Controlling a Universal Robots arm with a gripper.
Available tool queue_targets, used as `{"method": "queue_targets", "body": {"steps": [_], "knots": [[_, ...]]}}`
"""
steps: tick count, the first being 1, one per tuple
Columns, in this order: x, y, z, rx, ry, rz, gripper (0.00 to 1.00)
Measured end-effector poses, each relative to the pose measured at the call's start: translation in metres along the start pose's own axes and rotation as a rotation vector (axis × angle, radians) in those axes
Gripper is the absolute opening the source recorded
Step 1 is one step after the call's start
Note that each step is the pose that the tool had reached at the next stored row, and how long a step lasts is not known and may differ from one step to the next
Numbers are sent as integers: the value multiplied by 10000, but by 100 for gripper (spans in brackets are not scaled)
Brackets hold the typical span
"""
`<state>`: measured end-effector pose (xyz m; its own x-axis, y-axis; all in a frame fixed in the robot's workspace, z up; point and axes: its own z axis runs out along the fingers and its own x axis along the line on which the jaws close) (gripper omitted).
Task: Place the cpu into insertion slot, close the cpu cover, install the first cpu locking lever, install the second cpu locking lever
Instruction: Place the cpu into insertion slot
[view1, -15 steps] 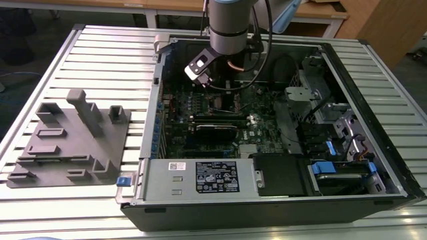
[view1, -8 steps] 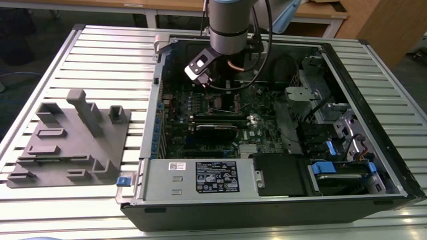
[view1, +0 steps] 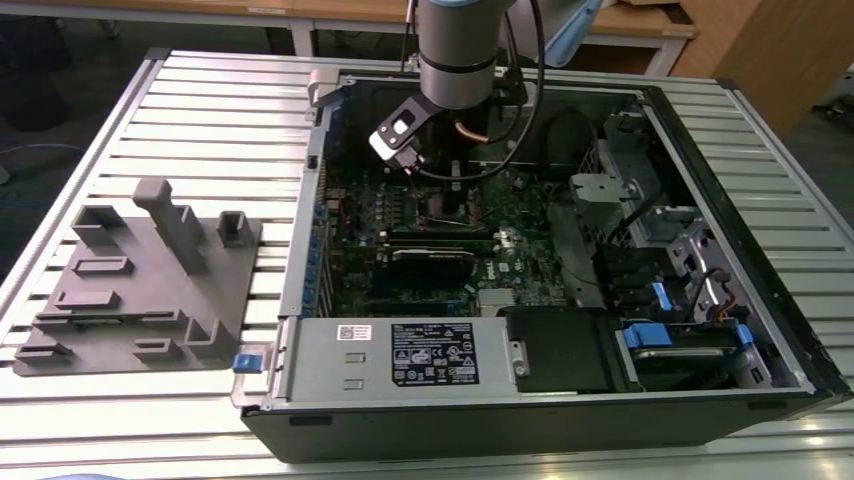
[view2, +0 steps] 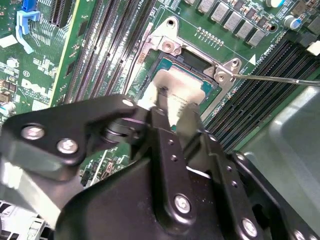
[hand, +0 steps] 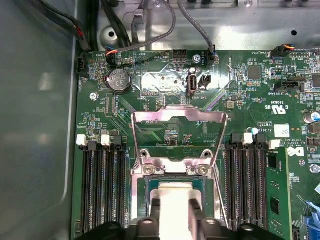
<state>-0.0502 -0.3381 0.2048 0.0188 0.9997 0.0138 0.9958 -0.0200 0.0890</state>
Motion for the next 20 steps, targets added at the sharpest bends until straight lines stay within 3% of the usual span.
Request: {"method": "queue_targets", "body": {"steps": [6,11,12,13,14,15,20], "knots": [[0,0,-1,0,-1,1,14],[0,0,-1,0,-1,1,11],[0,1,-2,18,-2,1,11],[0,2,-1,123,-4,1,11],[0,4,0,272,-8,4,11],[0,4,0,337,-10,4,11],[1,4,11,337,-5,5,11]]}}
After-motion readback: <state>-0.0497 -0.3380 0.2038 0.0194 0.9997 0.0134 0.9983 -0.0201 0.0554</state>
